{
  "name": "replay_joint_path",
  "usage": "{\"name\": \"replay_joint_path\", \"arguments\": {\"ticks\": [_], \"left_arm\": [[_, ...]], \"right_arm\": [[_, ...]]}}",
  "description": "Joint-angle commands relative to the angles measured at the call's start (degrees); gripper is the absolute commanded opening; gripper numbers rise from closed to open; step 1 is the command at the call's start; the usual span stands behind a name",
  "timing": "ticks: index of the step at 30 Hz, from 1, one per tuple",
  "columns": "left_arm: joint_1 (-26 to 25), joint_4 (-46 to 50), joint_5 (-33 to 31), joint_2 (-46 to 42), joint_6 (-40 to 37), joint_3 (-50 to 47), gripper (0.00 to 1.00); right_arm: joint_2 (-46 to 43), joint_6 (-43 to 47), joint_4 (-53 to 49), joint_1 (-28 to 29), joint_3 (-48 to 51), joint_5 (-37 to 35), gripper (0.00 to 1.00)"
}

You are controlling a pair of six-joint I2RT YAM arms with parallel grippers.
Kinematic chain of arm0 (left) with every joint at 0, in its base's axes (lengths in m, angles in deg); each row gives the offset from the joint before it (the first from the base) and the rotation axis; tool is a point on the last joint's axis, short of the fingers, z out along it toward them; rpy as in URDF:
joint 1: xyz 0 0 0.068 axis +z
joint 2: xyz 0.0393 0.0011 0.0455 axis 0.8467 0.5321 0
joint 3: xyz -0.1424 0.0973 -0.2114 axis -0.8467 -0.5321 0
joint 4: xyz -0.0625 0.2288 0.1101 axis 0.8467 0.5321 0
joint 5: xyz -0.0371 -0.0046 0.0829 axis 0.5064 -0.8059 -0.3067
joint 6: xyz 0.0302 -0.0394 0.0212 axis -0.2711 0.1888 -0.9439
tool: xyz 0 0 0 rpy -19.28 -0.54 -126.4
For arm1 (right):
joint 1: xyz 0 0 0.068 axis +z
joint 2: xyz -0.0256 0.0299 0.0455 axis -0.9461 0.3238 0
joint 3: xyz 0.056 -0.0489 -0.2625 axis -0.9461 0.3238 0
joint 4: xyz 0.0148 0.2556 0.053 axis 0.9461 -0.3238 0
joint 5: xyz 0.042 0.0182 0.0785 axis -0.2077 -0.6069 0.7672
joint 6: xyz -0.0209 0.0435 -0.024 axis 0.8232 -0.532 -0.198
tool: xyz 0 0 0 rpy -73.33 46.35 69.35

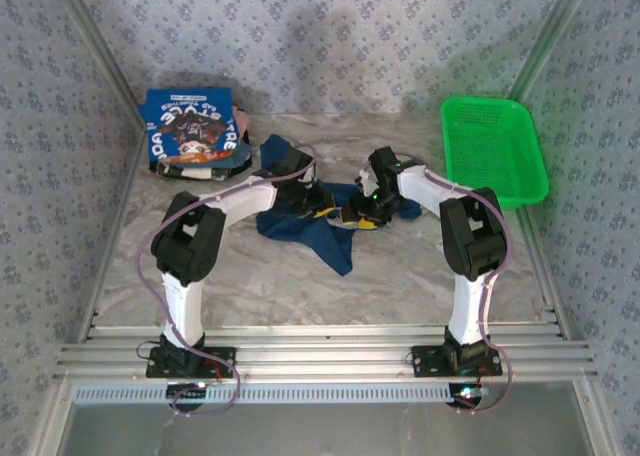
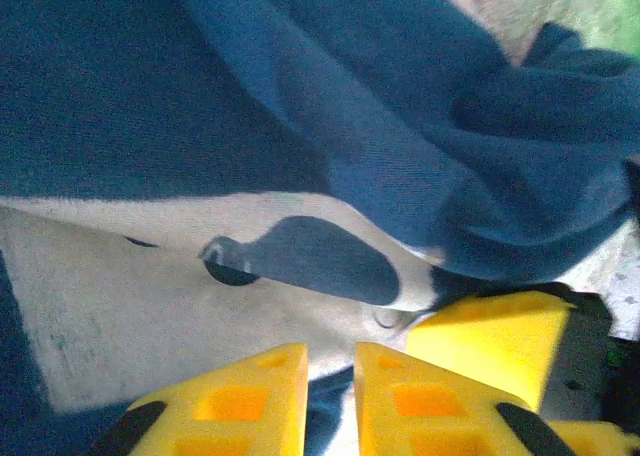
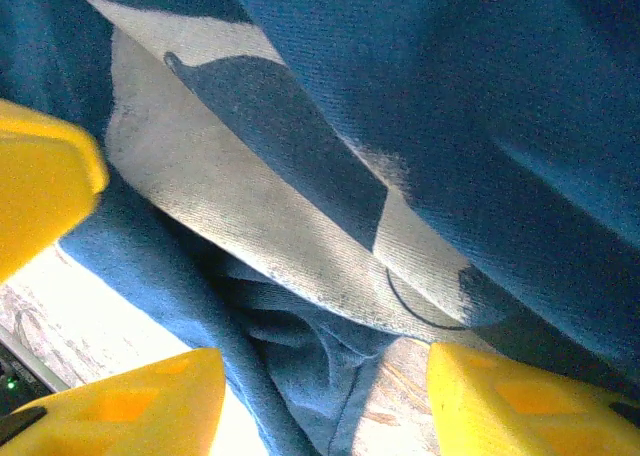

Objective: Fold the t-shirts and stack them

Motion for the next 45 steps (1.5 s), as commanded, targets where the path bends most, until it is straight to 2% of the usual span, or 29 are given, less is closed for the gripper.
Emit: {"name": "replay_joint_path", "arguments": {"ticks": [1,4,8,14,16,20,24,30,38,41,45], "left_arm": [[0.7,2.0,1.9,1.2,-0.7,-1.5,0.28],[1.6,2.9,0.3,-3.6,-0.3,-3.6,0.42],[2.3,7.6,-4.3,-14.3,-1.9,-6.5,0.58],[2.6,7.6,-4.4,-24.2,0.0,-17.5,0.63],[2.5,3.4,-3.1,-26.3,1.8,-23.3,0.63],[2.3,-9.7,-1.4,-28.1,4.3,-33.8,0.63],[1.9,-21.1,-0.7,-26.5,5.1,-37.8,0.63],[0.7,-25.4,-0.2,-19.8,4.5,-36.9,0.6],[0.3,-27.2,0.5,-15.9,4.0,-35.2,0.53],[0.1,-26.8,1.0,-14.9,3.5,-33.7,0.48],[0.1,-26.0,0.7,-14.1,2.9,-32.7,0.37]], "right_arm": [[-0.2,-1.2,0.0,-0.3,0.0,-0.9,0.58],[0.0,-1.2,-0.1,-0.4,-0.6,-0.8,0.58],[-0.6,-1.1,-0.3,-0.6,-0.4,-0.8,0.58],[-1.5,-0.8,0.5,-1.4,0.6,0.5,0.61],[-2.7,0.2,1.4,-1.6,0.9,2.1,0.65],[-7.8,3.8,4.1,-1.0,2.8,6.7,0.81],[-11.8,4.7,6.8,-1.3,5.4,8.4,0.85],[-13.3,5.1,6.1,-1.7,6.7,9.3,0.85],[-15.4,5.0,6.3,-2.3,7.7,9.2,0.84],[-15.7,5.1,6.4,-2.6,8.3,9.2,0.84],[-15.8,5.0,6.6,-3.3,8.9,9.7,0.84]]}}
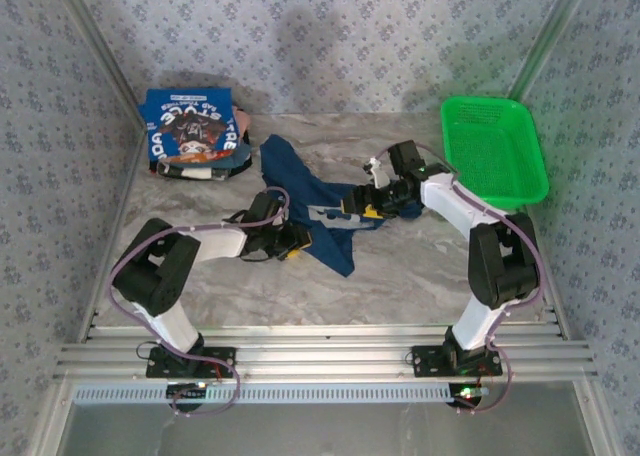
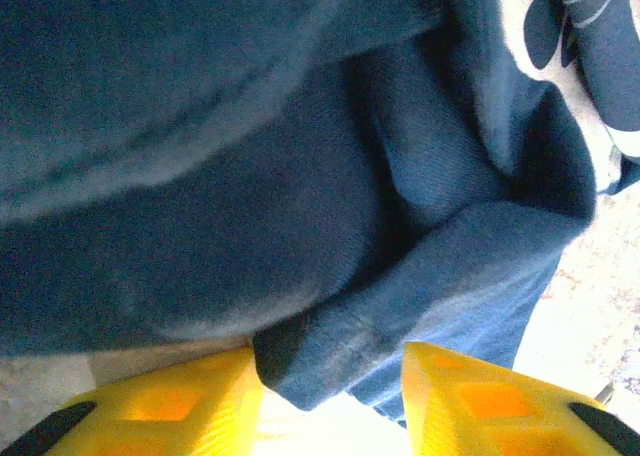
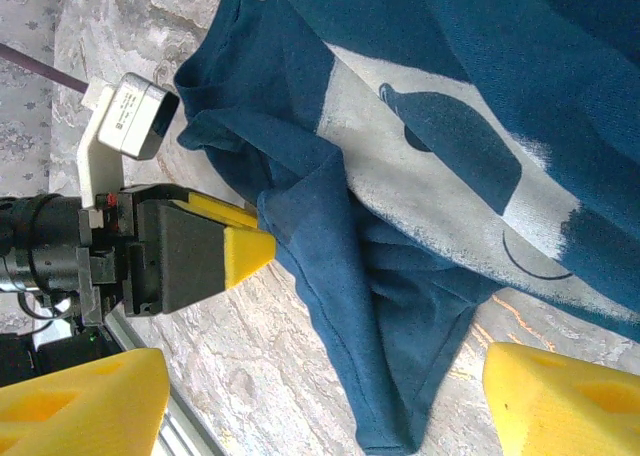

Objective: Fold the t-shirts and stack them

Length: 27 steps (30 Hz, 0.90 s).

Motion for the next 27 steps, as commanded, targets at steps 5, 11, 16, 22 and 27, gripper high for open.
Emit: {"name": "replay_joint_path", "arguments": {"ticks": [5,11,16,22,27], "left_arm": [[-1.5,-2.5,0.5,3.7,-2.3,5.5,0.23],[-1.6,3.0,-1.2,0.9,-3.3,6.7,0.09],[-1.7,12.0,-3.6,-9.6,-3.9,7.2,0.0],[-0.5,24.8,-7.2,-24.5,-5.0,9.3,0.0],[4.7,32.0,-7.1,-34.7,-5.2,10.2,0.0]], "right_arm": [[-1.7,1.0,0.7,-1.1,1.6,1.6,0.84],[-2.7,0.6,0.6,-3.3,2.1,-0.2,0.84],[-4.7,-3.6,-1.1,-10.7,5.6,-9.0,0.85],[-1.7,-6.1,-6.6,-16.6,4.0,-19.0,0.83],[2.0,-9.6,-3.3,-18.6,3.1,-20.8,0.83]]}}
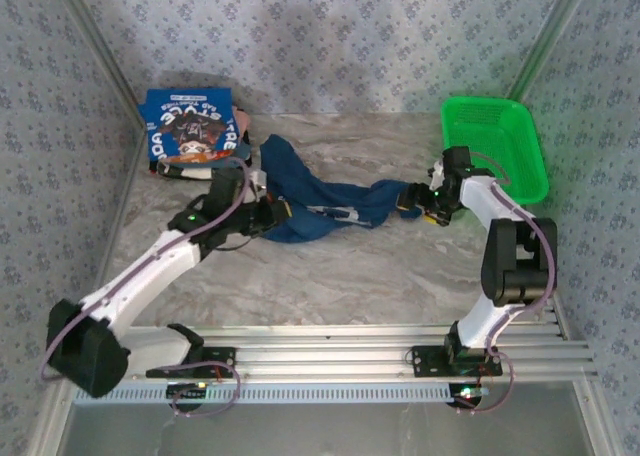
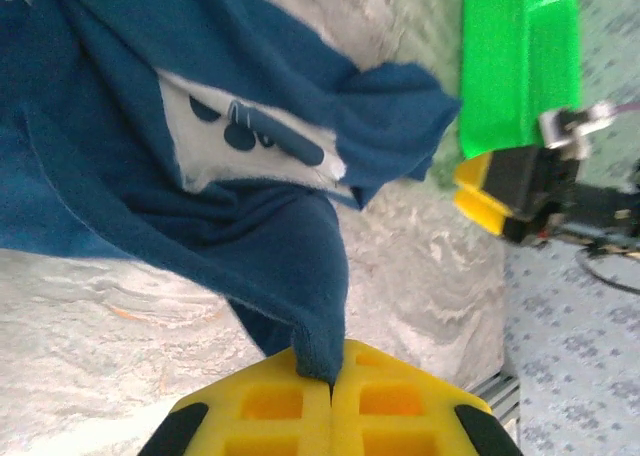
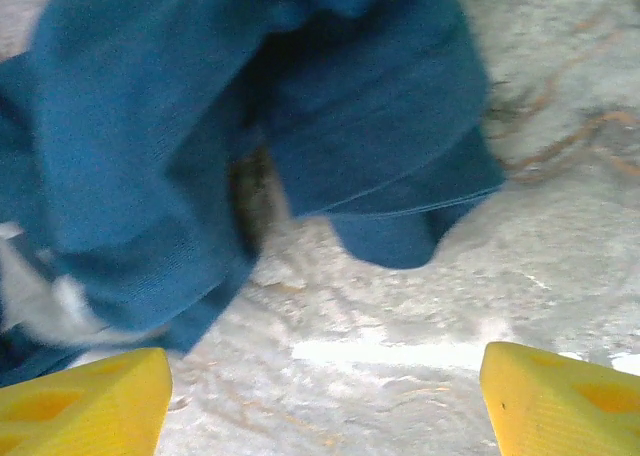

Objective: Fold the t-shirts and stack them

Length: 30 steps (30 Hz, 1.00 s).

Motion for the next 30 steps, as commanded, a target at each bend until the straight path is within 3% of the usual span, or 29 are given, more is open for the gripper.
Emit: {"name": "replay_joint_path", "arguments": {"ticks": [1,7,14,18,20,23,30], "left_arm": [[4.0,10.0,-1.0,-5.2,-1.5,1.7,0.0],[12.8,16.8,0.5,-13.1,-3.0,3.1,0.0],[18.0,22.6,0.1,-17.6,-4.5,3.3,0.0],[21.8,22.7,1.1,-19.8,-4.8,3.1,0.0],[22.3,21.7,2.4,-19.6,-4.4,1.8,0.0],[22.3,19.2,3.3,-20.2,-3.1,-1.5,0.0],[22.4,15.4,4.2,-19.3,-2.4,-5.0,0.0]], "right_arm": [[3.3,-3.5,0.7,-0.8,-3.8,-3.2,0.82],[8.5,-5.5,1.1,1.2,-7.9,-5.0,0.77],[12.1,-7.6,0.1,3.3,-10.0,-8.1,0.67],[7.9,-11.4,6.0,3.3,-7.4,-1.7,0.69],[7.2,-10.9,6.0,3.8,-8.2,1.4,0.7],[7.4,-6.8,4.3,5.0,-9.9,0.2,0.72],[16.8,-2.6,-1.3,6.9,-17.8,2.4,0.67]]}}
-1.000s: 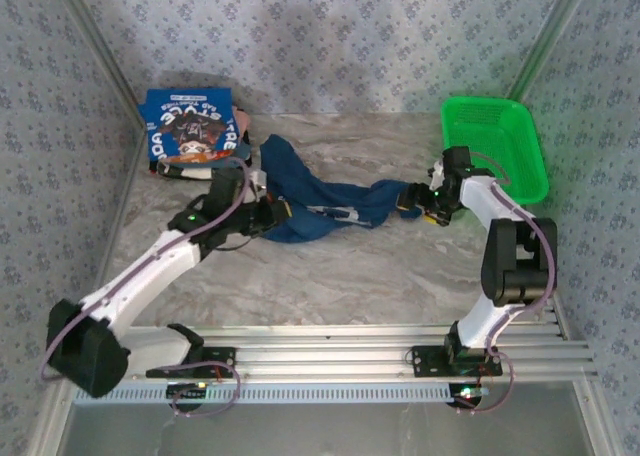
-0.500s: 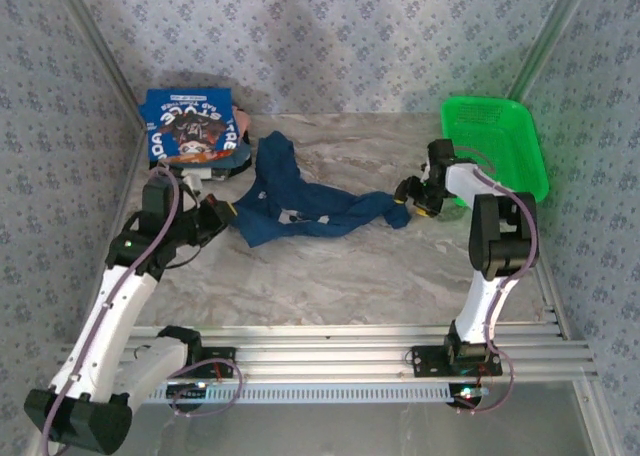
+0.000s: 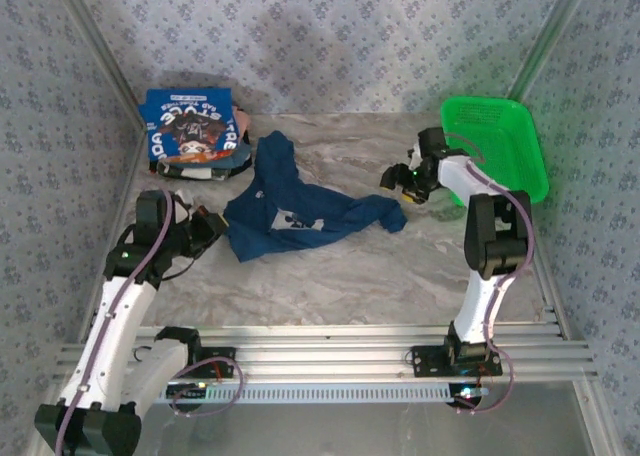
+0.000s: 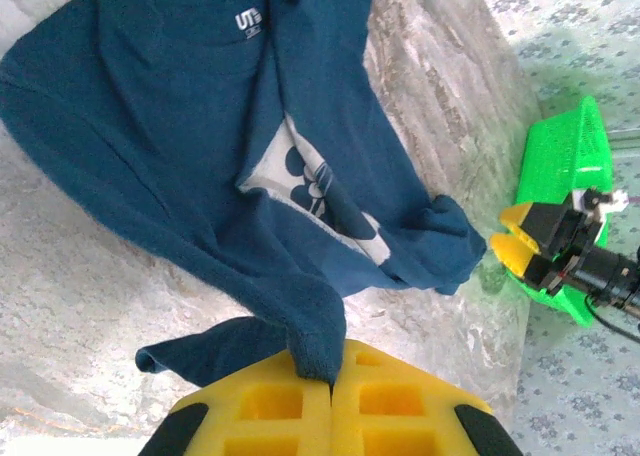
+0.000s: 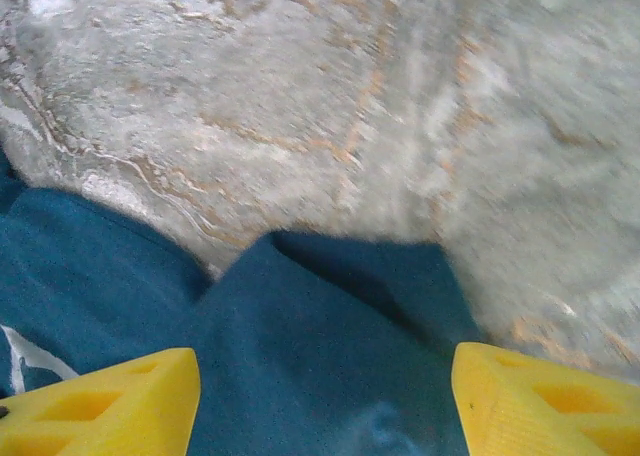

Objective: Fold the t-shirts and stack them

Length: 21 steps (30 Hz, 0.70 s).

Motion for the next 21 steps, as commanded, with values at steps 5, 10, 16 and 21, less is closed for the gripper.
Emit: {"name": "replay_joint_path", "arguments": {"ticks": [5,10,16,21], "left_arm": [[0.4,-1.7,1.1,0.6,-1.6,0.8,0.0],[0.5,-1.4,0.6,0.4,-2.1,-0.5,0.0],[1.1,-3.4,0.1,1.4,-2.0,-1.3,0.0],[2.8,-4.5,-0.6,5.0,-3.6,5.2,0.0]], "right_arm": [[5.4,1.7,-8.5,2.3,-4.3,3.0,0.62],[5.9,2.7,-13.1,3.2,-4.5,2.4,0.44],[2.2,3.8,-8.1,3.1,-6.3,2.0,0.0],[-1.9,7.2,-10.8,2.6,-15.0,0.9,0.0]]}}
